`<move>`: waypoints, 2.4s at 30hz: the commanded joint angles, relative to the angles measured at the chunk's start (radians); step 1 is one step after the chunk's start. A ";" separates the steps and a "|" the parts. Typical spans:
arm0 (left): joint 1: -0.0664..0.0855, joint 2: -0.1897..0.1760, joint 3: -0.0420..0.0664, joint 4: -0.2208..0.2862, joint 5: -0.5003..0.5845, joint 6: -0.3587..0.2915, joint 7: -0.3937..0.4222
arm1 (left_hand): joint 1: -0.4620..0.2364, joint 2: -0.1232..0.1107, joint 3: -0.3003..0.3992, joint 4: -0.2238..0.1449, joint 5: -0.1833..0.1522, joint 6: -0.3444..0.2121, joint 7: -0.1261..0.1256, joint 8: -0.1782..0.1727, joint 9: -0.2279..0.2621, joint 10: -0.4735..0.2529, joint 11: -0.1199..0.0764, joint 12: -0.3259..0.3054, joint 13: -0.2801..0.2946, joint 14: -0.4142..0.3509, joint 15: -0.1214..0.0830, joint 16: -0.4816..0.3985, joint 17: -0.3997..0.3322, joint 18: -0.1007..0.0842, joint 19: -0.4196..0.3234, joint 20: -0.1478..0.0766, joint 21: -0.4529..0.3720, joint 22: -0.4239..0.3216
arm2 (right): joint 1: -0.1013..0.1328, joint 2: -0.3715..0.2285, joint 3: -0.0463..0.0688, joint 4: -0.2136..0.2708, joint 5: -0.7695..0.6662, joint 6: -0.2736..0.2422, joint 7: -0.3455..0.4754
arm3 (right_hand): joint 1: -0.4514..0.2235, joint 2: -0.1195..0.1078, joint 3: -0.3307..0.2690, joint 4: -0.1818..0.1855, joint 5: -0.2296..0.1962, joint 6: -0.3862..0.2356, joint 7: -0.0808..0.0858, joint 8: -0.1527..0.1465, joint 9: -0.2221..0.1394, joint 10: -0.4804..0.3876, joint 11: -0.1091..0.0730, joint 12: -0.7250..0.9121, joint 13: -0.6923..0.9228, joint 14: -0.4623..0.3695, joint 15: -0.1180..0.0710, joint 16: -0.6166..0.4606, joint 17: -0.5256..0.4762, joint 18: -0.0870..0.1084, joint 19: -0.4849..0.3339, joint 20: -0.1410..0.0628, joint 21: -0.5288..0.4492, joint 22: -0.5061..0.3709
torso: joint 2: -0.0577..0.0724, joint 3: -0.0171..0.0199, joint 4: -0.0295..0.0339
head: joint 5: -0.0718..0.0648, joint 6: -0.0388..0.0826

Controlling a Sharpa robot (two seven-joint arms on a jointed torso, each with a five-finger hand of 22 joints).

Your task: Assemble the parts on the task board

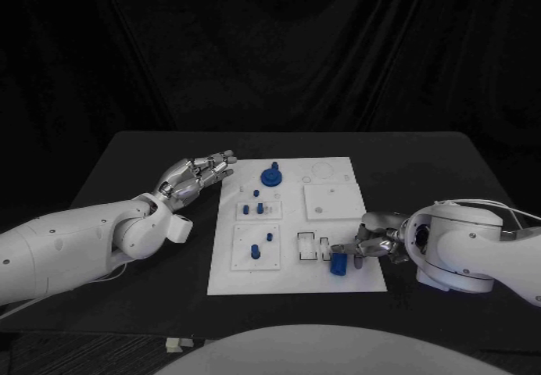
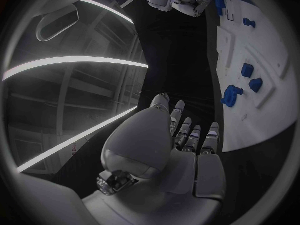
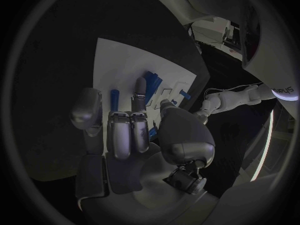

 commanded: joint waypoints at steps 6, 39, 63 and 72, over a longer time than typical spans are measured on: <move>-0.002 0.002 0.001 0.001 0.006 0.016 0.069 | 0.013 0.001 0.008 0.003 0.006 0.017 0.004 0.010 0.002 0.003 0.009 0.010 0.002 -0.001 0.009 0.006 0.002 0.006 0.007 -0.002 0.008 0.002 | 0.024 0.034 0.000 -0.048 0.081 0.010 -0.018 | -0.025 -0.004 -0.044 0.005 0.008 -0.086 0.026 -0.048 -0.021 0.106 0.016 0.004 0.263 0.107 0.012 0.003 0.263 0.018 -0.023 0.013 -0.081 0.108 | 0.000 0.0003 0.0014 | 0.005 0.000; -0.002 0.003 0.001 0.003 0.006 0.023 0.063 | 0.016 -0.002 0.012 0.004 0.006 0.046 0.012 0.022 0.004 0.025 0.020 0.038 0.005 0.003 0.016 0.013 0.003 0.001 0.008 -0.002 0.008 0.000 | 0.019 0.116 0.000 -0.144 0.080 0.083 -0.024 | 0.018 -0.019 -0.054 -0.009 -0.005 -0.095 0.031 -0.047 -0.026 0.106 0.022 0.004 0.263 0.107 0.017 0.003 0.263 0.014 -0.012 0.019 -0.055 0.116 | 0.001 0.0006 -0.0002 | 0.013 0.000; -0.002 0.005 0.001 0.003 0.006 0.037 0.047 | 0.019 -0.004 0.018 0.005 0.007 0.056 0.019 0.030 0.004 0.046 0.031 0.061 0.007 0.017 0.030 0.036 0.007 -0.006 0.013 -0.002 0.010 0.004 | 0.011 0.153 0.000 -0.169 0.049 0.138 -0.028 | 0.165 -0.046 -0.039 -0.089 0.170 -0.129 0.030 -0.020 0.034 0.106 0.021 0.004 0.263 0.107 0.016 0.003 0.263 0.019 -0.015 0.019 -0.105 0.108 | 0.000 0.0000 0.0001 | 0.020 0.000; -0.003 0.008 0.001 0.001 0.006 0.040 0.046 | 0.020 -0.004 0.018 0.005 0.007 0.056 0.019 0.031 0.004 0.048 0.032 0.063 0.007 0.017 0.030 0.036 0.007 -0.007 0.013 -0.002 0.011 0.004 | 0.009 0.155 0.000 -0.170 0.055 0.116 -0.026 | 0.202 -0.044 -0.025 -0.123 0.294 -0.161 0.026 0.021 0.106 0.106 0.018 0.004 0.263 0.107 0.013 0.003 0.263 0.020 -0.013 0.016 -0.120 0.106 | 0.000 0.0000 0.0004 | 0.024 0.000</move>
